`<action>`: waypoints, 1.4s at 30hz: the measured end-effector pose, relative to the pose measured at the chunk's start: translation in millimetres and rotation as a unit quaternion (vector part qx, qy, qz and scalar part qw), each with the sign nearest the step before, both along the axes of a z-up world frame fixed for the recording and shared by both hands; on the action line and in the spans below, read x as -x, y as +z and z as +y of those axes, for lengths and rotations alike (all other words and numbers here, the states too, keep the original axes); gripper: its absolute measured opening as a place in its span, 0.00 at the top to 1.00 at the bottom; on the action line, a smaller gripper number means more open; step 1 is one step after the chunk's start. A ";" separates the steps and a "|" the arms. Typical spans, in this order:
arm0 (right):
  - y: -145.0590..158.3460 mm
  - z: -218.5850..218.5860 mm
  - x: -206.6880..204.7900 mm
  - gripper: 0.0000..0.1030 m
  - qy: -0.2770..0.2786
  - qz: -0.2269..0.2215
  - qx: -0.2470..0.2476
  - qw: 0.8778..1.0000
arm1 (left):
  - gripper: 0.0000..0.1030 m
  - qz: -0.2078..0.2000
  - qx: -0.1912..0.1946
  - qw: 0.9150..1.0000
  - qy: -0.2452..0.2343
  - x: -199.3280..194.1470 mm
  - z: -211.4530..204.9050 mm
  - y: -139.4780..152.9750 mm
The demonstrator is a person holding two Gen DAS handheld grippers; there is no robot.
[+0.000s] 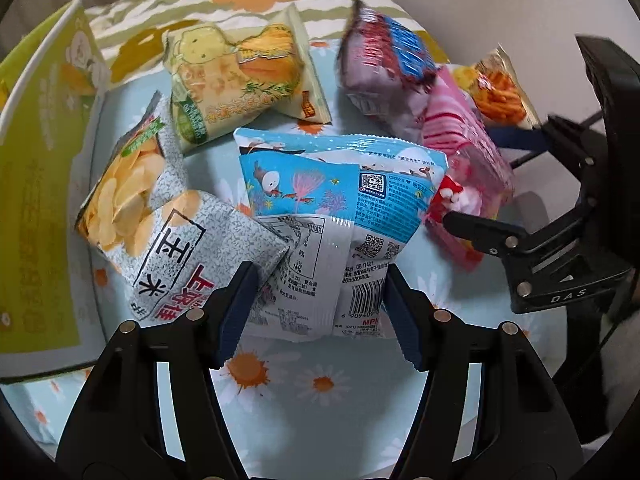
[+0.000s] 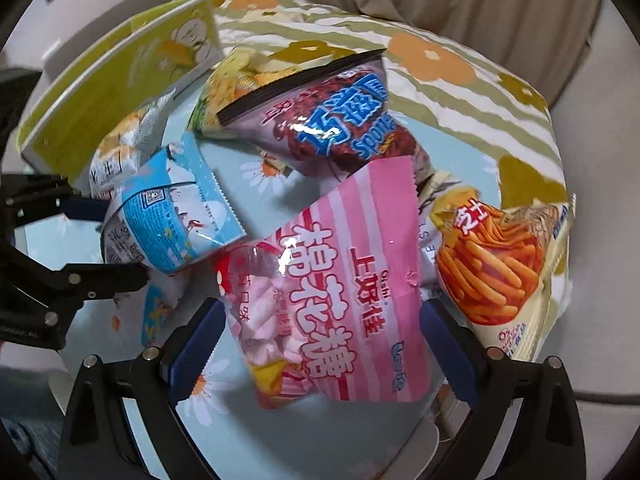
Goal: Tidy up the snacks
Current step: 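Grasp the blue-white bag with left tool while right tool grasps pink marshmallow bag, then put the blue-white bag in the box with left tool while right tool carries pink bag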
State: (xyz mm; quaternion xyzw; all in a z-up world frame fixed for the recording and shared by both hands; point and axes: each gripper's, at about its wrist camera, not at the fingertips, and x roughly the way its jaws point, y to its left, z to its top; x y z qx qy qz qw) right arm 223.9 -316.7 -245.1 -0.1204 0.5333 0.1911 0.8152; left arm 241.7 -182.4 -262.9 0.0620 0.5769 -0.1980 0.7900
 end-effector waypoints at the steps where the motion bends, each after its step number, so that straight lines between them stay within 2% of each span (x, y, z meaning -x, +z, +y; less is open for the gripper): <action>1: -1.7 1.0 0.1 0.06 0.006 -0.002 0.006 1.000 | 0.41 -0.002 -0.001 1.000 -0.002 0.3 -1.3 0.2; 6: -10.1 11.2 3.2 0.07 0.039 -0.004 0.036 0.999 | 0.31 -0.002 -0.001 1.000 -0.004 -6.1 -10.6 -3.0; 8: -13.9 13.8 4.2 0.13 0.046 0.002 0.040 0.998 | 0.26 -0.006 -0.001 1.000 -0.007 -8.9 -15.3 -4.4; 9: -16.0 13.9 5.0 0.21 0.050 0.007 0.039 0.998 | 0.25 -0.009 -0.004 1.000 -0.008 -9.7 -18.4 -4.7; 17: -24.5 15.0 4.8 0.29 0.047 0.024 0.023 0.998 | 0.24 -0.018 -0.014 1.000 -0.016 -17.6 -28.1 -9.0; 18: -25.3 15.5 4.0 0.32 0.047 0.026 0.021 0.998 | 0.25 -0.020 -0.016 1.000 -0.017 -17.9 -28.3 -9.8; 19: -25.9 16.3 3.8 0.35 0.046 0.028 0.017 0.998 | 0.30 -0.023 -0.022 0.999 -0.016 -18.9 -28.6 -10.6; 21: -26.1 18.5 3.8 0.36 0.042 0.028 0.017 0.999 | 0.36 -0.027 -0.024 0.999 -0.020 -16.9 -29.0 -9.3; 22: -26.1 19.2 3.5 0.38 0.039 0.027 0.019 0.999 | 0.43 -0.031 -0.028 0.999 -0.020 -14.9 -29.1 -7.8; 26: -21.5 17.4 10.9 0.40 0.017 0.030 0.010 0.999 | 0.50 -0.036 -0.014 0.999 -0.018 -13.9 -23.0 -0.1; 32: -8.1 8.3 20.4 0.40 -0.013 0.025 -0.008 1.000 | 0.55 -0.049 0.013 0.999 -0.013 -7.4 -13.1 20.6; 42: 25.1 0.4 43.7 0.40 -0.048 -0.003 -0.035 0.998 | 0.56 -0.069 0.074 0.995 0.018 11.3 9.3 63.9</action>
